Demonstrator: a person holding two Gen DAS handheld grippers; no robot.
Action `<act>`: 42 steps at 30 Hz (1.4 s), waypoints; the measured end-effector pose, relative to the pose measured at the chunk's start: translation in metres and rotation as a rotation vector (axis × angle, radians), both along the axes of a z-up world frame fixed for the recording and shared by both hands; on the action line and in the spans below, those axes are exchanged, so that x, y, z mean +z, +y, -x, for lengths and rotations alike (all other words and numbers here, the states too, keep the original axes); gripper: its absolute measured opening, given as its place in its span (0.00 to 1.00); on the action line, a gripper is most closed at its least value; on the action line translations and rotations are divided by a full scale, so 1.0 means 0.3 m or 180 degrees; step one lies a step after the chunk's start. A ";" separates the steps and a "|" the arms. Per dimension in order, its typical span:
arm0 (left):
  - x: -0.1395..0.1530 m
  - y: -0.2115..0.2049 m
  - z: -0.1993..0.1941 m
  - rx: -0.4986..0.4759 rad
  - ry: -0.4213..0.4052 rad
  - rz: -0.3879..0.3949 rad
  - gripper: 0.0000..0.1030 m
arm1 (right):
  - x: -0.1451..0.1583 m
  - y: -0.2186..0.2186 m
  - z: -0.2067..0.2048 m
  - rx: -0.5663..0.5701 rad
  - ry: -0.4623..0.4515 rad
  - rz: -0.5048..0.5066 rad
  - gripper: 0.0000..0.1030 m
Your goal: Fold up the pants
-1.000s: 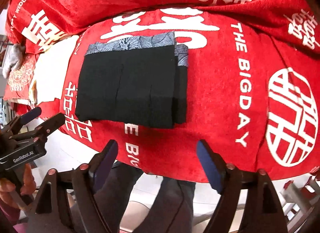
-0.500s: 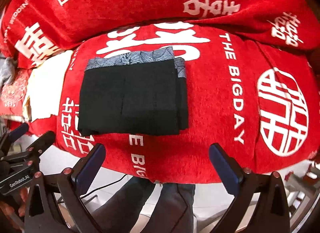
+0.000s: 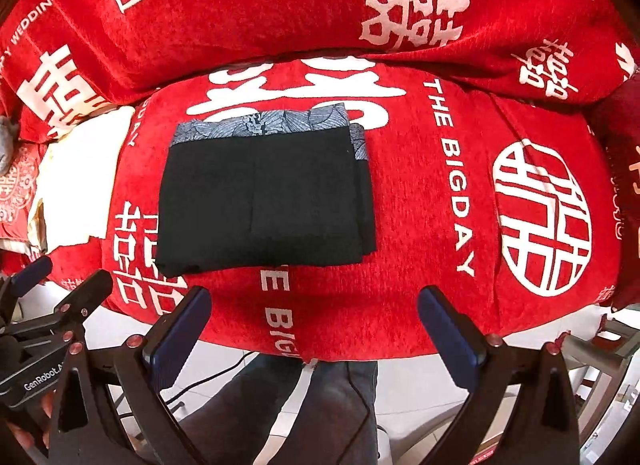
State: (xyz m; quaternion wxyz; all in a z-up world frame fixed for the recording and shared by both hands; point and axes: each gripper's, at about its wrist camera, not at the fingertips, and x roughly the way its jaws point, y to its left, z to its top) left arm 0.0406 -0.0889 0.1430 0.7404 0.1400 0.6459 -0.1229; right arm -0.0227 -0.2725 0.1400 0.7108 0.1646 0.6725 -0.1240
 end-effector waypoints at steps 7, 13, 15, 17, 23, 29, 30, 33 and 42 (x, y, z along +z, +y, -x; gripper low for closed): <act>0.008 -0.006 0.004 -0.0003 -0.0009 0.0017 0.99 | 0.018 0.008 0.008 0.0024 0.0000 0.0110 1.00; 0.010 -0.006 0.007 0.0025 -0.0001 0.0018 0.99 | 0.027 0.004 0.004 0.0035 -0.0009 0.0166 1.00; 0.011 -0.004 0.008 0.0032 -0.0004 0.0013 0.99 | 0.029 0.006 0.003 0.0030 -0.0009 0.0167 1.00; 0.010 -0.004 0.007 0.0038 0.0004 0.0007 0.99 | 0.029 0.006 0.002 0.0035 -0.0010 0.0164 1.00; 0.008 -0.005 0.008 0.0031 0.0014 -0.0011 0.99 | 0.033 0.015 -0.004 0.0065 -0.0024 0.0165 1.00; 0.009 -0.009 0.009 0.0026 0.0004 -0.0021 0.99 | 0.032 0.018 -0.009 0.0072 -0.0026 0.0170 1.00; 0.009 -0.011 0.009 0.0023 0.0002 -0.0023 0.99 | 0.033 0.019 -0.008 0.0069 -0.0028 0.0171 1.00; 0.012 -0.013 0.007 0.0018 -0.0001 -0.0018 0.99 | 0.034 0.019 -0.014 0.0078 -0.0029 0.0173 1.00; 0.016 -0.015 0.007 0.0002 -0.0011 -0.0031 0.99 | 0.039 0.019 -0.024 0.0079 -0.0041 0.0168 1.00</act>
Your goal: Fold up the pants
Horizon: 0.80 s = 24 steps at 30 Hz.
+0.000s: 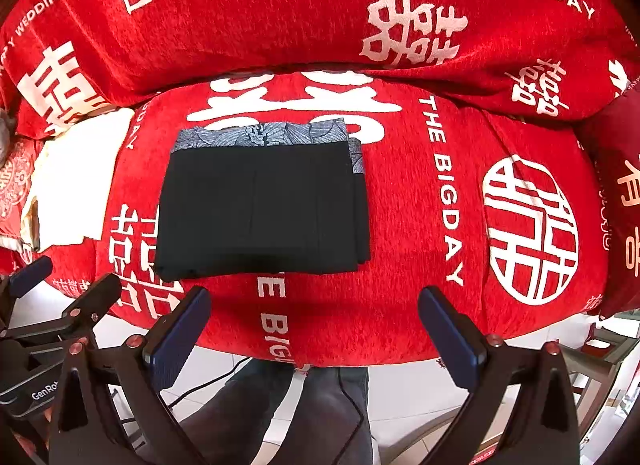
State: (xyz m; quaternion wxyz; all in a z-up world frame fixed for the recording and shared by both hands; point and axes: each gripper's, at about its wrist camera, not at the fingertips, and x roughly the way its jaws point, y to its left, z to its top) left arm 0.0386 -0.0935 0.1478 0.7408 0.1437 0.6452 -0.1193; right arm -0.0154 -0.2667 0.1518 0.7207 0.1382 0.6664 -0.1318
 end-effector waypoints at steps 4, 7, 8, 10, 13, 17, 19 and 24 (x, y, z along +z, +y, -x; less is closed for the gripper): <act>0.002 -0.001 0.000 -0.0008 -0.0010 -0.0012 0.99 | 0.001 0.001 -0.003 -0.0001 -0.0003 -0.0002 1.00; 0.002 0.000 0.000 -0.0015 -0.0011 -0.0006 0.99 | 0.001 0.002 -0.003 0.0006 0.0002 0.0002 1.00; 0.002 -0.001 0.000 -0.0017 -0.0010 -0.0007 1.00 | 0.001 0.002 0.000 0.0000 0.0000 0.0002 1.00; 0.002 -0.001 0.000 -0.0010 -0.0006 -0.0001 0.99 | -0.001 0.003 0.001 0.0001 0.0005 -0.0002 1.00; 0.002 -0.001 0.001 -0.0014 -0.0009 -0.0005 0.99 | -0.002 0.006 0.008 -0.0010 0.0008 0.0002 1.00; 0.002 -0.003 0.002 -0.0019 -0.0011 -0.0011 0.99 | 0.001 0.009 -0.007 0.0017 0.0021 0.0011 1.00; -0.002 -0.004 0.005 -0.0027 -0.0009 -0.0015 0.99 | 0.000 0.010 -0.005 0.0018 0.0024 0.0015 1.00; -0.005 -0.003 0.003 -0.0041 -0.0007 -0.0018 0.99 | 0.000 0.010 -0.006 0.0022 0.0015 0.0016 1.00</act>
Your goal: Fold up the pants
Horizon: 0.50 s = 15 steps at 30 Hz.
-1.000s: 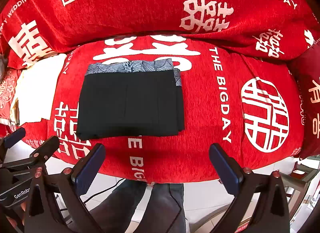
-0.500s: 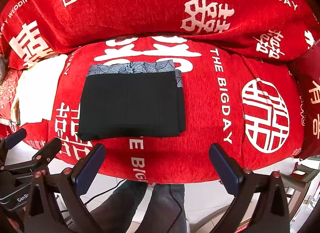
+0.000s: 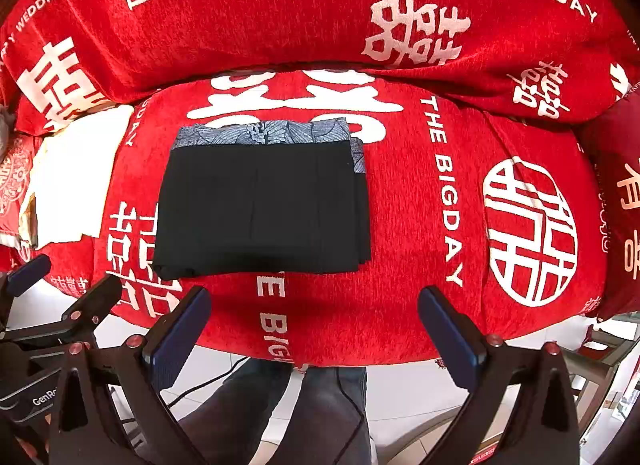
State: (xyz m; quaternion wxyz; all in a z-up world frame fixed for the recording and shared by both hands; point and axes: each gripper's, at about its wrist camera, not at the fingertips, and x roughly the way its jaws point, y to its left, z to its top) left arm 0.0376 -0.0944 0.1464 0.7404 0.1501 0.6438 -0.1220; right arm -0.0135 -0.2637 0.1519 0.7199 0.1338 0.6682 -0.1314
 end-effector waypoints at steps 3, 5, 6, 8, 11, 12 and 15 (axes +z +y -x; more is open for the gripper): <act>-0.003 0.003 -0.001 -0.0014 0.0002 -0.0002 0.99 | 0.000 0.001 0.000 -0.0003 0.0001 0.0003 1.00; -0.003 0.003 0.000 -0.0014 -0.0002 -0.0008 0.99 | -0.001 0.001 -0.003 -0.0002 0.0002 -0.0003 1.00; -0.003 0.002 -0.001 -0.0014 -0.0002 -0.0007 0.99 | -0.001 0.000 -0.002 0.0003 0.0004 0.0001 1.00; -0.004 0.002 -0.001 -0.0013 0.0001 -0.0010 0.99 | 0.000 0.001 -0.002 0.0003 0.0001 0.0006 1.00; -0.010 0.010 -0.003 -0.0020 0.0013 -0.0015 0.99 | 0.000 0.003 -0.001 -0.0008 0.0001 0.0001 1.00; -0.011 0.012 -0.003 -0.0023 0.0016 -0.0017 0.99 | -0.001 0.003 0.000 -0.0007 0.0001 0.0002 1.00; -0.012 0.014 -0.005 -0.0025 0.0021 -0.0020 0.99 | -0.003 0.003 -0.001 0.0000 0.0002 0.0007 1.00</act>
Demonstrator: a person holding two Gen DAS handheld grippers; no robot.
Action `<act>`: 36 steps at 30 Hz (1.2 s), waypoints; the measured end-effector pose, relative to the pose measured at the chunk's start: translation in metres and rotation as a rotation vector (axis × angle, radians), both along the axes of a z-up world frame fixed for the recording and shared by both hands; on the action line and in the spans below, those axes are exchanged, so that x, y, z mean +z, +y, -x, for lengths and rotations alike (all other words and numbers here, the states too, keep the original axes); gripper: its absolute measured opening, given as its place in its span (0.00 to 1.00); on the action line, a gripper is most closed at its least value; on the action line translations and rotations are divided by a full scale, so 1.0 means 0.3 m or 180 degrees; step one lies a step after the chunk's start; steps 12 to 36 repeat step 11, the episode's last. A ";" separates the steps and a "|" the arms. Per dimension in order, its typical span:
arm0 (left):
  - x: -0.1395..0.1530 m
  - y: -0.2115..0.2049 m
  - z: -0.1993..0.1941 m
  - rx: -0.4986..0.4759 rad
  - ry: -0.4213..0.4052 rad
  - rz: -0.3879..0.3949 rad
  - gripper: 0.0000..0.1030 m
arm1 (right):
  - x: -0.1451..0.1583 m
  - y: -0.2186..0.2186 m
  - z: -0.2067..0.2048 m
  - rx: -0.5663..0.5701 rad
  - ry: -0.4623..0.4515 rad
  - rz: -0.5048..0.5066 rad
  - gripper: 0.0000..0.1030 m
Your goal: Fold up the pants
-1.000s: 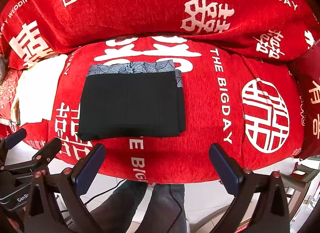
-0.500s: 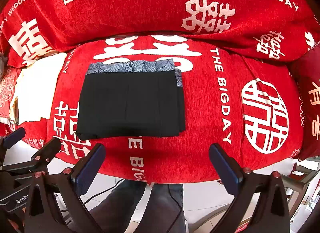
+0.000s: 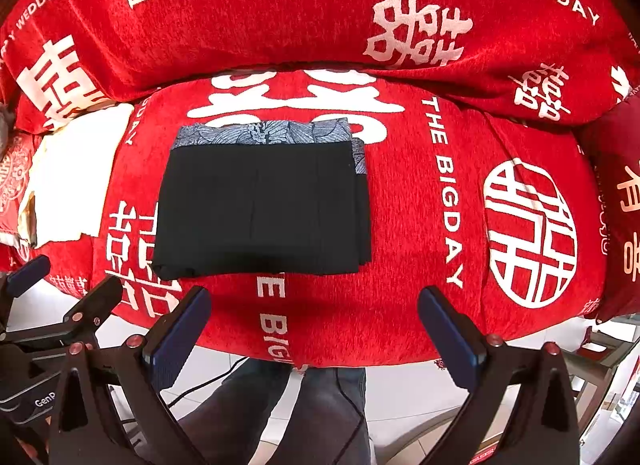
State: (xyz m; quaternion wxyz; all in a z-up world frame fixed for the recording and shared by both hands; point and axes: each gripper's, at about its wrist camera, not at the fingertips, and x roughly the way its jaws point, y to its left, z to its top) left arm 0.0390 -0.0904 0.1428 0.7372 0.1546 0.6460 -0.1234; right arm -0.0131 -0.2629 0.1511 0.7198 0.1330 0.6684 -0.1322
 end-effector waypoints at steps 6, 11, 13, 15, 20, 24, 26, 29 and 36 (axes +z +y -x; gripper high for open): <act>-0.009 0.013 -0.003 0.0050 0.0078 0.0074 0.99 | -0.001 -0.001 -0.001 -0.0001 -0.0004 -0.0007 1.00; -0.005 0.013 -0.001 0.0035 0.0073 0.0094 0.99 | -0.001 -0.003 -0.005 0.0009 -0.0002 -0.0005 1.00; -0.005 0.013 -0.001 0.0035 0.0073 0.0094 0.99 | -0.001 -0.003 -0.005 0.0009 -0.0002 -0.0005 1.00; -0.005 0.013 -0.001 0.0035 0.0073 0.0094 0.99 | -0.001 -0.003 -0.005 0.0009 -0.0002 -0.0005 1.00; -0.005 0.013 -0.001 0.0035 0.0073 0.0094 0.99 | -0.001 -0.003 -0.005 0.0009 -0.0002 -0.0005 1.00; -0.005 0.013 -0.001 0.0035 0.0073 0.0094 0.99 | -0.001 -0.003 -0.005 0.0009 -0.0002 -0.0005 1.00; -0.005 0.013 -0.001 0.0035 0.0073 0.0094 0.99 | -0.001 -0.003 -0.005 0.0009 -0.0002 -0.0005 1.00; -0.005 0.013 -0.001 0.0035 0.0073 0.0094 0.99 | -0.001 -0.003 -0.005 0.0009 -0.0002 -0.0005 1.00; -0.005 0.013 -0.001 0.0035 0.0073 0.0094 0.99 | -0.001 -0.003 -0.005 0.0009 -0.0002 -0.0005 1.00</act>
